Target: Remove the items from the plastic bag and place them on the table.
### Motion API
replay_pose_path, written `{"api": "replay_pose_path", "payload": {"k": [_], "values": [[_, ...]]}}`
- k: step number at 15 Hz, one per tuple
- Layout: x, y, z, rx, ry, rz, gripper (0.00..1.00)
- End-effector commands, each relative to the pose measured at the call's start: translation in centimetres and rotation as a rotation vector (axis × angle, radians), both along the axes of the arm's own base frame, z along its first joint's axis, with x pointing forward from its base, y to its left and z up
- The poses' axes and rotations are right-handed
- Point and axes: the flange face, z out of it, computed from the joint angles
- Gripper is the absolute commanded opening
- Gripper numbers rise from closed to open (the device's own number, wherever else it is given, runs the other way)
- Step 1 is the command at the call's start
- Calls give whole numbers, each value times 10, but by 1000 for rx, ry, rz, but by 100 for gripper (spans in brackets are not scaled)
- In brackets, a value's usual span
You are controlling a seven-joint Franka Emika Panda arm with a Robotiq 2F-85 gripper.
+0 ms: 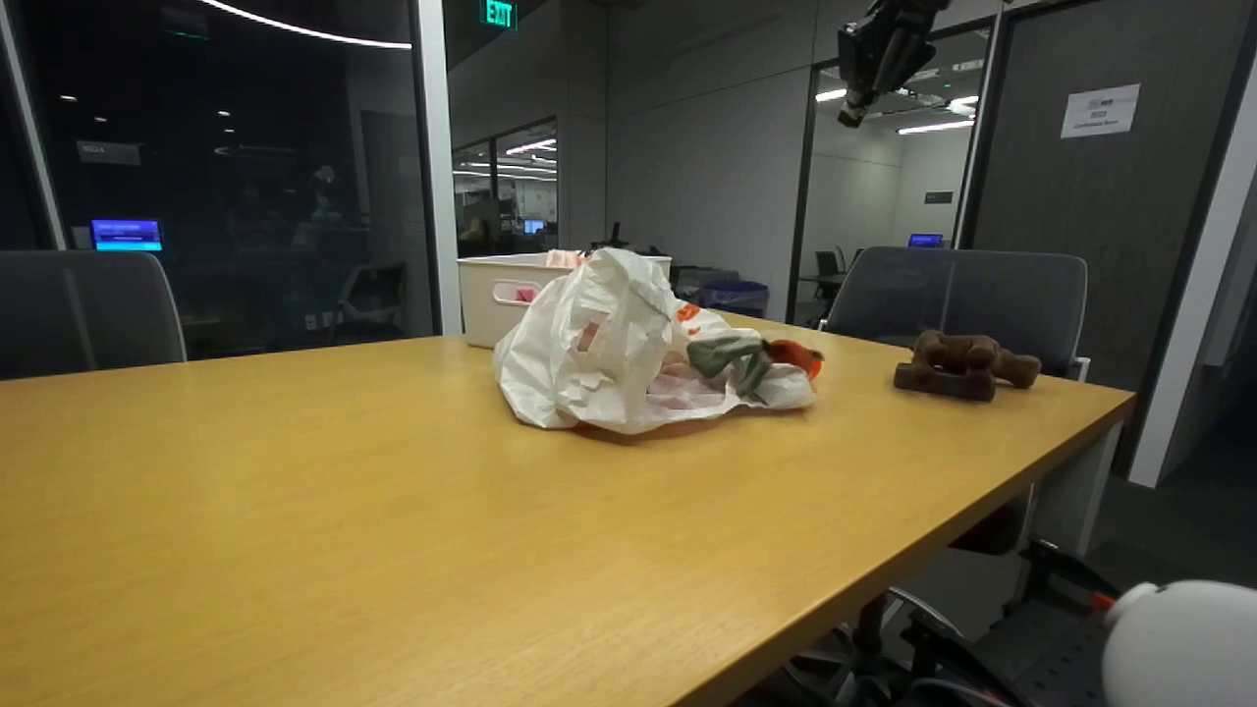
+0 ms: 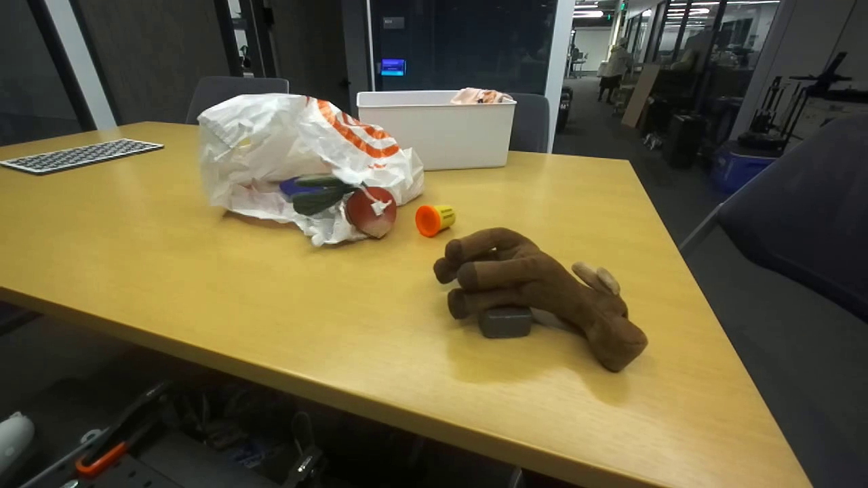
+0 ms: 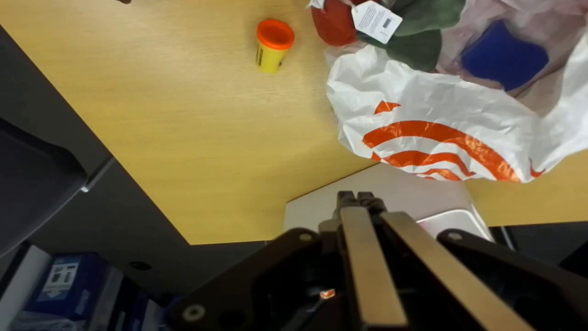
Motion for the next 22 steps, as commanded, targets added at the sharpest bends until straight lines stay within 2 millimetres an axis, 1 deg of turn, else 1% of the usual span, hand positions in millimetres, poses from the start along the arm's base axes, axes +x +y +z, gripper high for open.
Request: {"api": "replay_pose_path", "payload": {"k": [1, 2, 3, 4, 6, 7, 8, 9, 10, 11, 12, 13, 14, 16, 17, 19, 21, 22], "values": [[-24, -12, 2, 8, -35, -86, 3], [-30, -12, -2, 29, 19, -60, 28], [-34, -11, -5, 42, 55, -32, 29], [-39, -10, -7, 57, 93, 6, 32], [-46, -6, -11, 88, 163, 114, 44], [-15, 7, -38, 105, 205, 145, 51], [-13, 13, -46, 126, 228, 180, 59], [-9, 19, -59, 144, 249, 200, 66], [-3, 28, -75, 155, 278, 211, 75], [4, 33, -93, 157, 304, 221, 82], [15, 41, -109, 158, 327, 236, 88], [24, 48, -126, 160, 342, 250, 98], [19, 57, -146, 148, 352, 252, 100], [24, 73, -178, 130, 385, 290, 100], [43, 79, -187, 126, 405, 305, 100], [58, 93, -204, 96, 422, 364, 100], [66, 103, -212, 48, 403, 440, 100], [63, 112, -215, 25, 387, 486, 100]]}}
